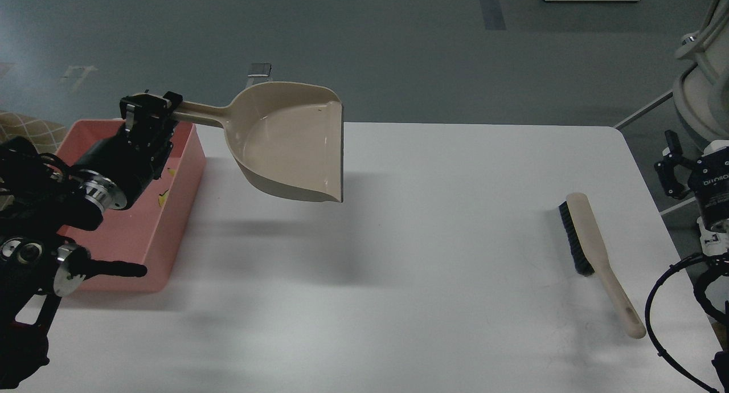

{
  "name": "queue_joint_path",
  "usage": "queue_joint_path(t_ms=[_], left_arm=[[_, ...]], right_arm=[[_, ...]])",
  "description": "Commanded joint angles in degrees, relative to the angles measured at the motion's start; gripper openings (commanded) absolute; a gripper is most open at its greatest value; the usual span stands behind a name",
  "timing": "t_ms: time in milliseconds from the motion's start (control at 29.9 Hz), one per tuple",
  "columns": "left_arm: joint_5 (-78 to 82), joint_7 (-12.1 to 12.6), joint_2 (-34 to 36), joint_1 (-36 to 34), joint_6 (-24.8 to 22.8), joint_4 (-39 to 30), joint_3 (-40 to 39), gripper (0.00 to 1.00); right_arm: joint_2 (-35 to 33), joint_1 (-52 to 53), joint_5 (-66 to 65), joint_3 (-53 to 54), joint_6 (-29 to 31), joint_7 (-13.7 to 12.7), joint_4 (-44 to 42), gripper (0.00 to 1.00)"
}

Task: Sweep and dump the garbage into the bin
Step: 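Carry the empty dustpan back and lower it onto the table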

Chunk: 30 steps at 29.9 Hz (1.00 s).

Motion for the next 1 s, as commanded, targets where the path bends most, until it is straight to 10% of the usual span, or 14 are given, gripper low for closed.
queue_joint_path(t_ms=[0,569,970], left_arm=[[3.7,0.45,-4.58,-2.44,4.75,0.32,7.61,0.11],[5.99,0.54,-20.67,-5.95,23.48,13.41,20.64,0.09],[13.55,-2.98,-21.21,-4.64,24.01,14.21,26.18,0.09]], right_arm=[[0.0,-0.56,0.0,-0.01,0.0,0.47,-0.03,0.99],[0.0,-1.61,0.0,0.08,0.0,1.0,-0.03,0.99],[-0.44,-3.81,0.0,0.25,0.0,1.79,0.06,0.99]])
